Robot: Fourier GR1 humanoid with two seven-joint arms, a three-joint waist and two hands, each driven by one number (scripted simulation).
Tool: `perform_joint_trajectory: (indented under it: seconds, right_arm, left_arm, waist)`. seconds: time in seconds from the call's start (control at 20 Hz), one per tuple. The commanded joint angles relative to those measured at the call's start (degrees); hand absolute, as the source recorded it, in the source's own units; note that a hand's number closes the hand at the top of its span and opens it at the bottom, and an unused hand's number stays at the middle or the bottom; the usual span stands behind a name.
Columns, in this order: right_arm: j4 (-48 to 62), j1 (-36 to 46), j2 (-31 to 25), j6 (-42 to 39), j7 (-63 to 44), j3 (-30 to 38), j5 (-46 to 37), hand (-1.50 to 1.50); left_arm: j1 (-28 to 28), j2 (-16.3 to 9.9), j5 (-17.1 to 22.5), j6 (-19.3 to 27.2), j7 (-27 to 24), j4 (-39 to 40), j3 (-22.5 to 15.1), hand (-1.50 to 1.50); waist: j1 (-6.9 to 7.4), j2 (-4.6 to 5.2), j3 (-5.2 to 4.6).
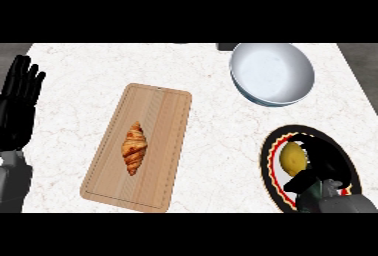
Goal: Pick the lemon from the plate and place it in the bowl
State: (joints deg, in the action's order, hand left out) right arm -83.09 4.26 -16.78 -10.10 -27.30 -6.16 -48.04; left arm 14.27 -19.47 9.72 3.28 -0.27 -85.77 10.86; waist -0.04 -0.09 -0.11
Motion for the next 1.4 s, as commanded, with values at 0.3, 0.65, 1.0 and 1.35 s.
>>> perform_joint_trajectory:
  seconds: [0.3,0.65,1.0,1.35]
  right_arm:
    - [-2.52,-10.39,-6.04,4.03,7.03,6.10,-0.97,1.50]
    - [4.25,-19.36,-18.19,1.53,12.75,23.91,6.89,1.50]
    - [0.63,-23.72,-23.13,2.62,17.12,33.94,8.43,1.50]
    - [-20.02,-29.52,-21.74,-2.89,15.04,42.54,15.79,1.50]
  left_arm:
    - [-0.69,0.03,0.15,-1.84,-0.95,0.26,1.70,0.00]
    - [-0.40,-1.54,-0.05,-2.35,-1.03,1.44,2.95,0.00]
    - [-0.98,-0.57,0.62,-2.38,1.40,-1.45,2.78,0.00]
    - [-2.11,-1.67,1.34,-4.48,-1.88,1.48,4.87,0.00]
  waist:
    - [-0.83,-0.09,0.11]
    - [-1.20,-0.03,0.10]
    - [-0.59,-0.04,0.08]
    - [-1.22,-0.16,-0.01]
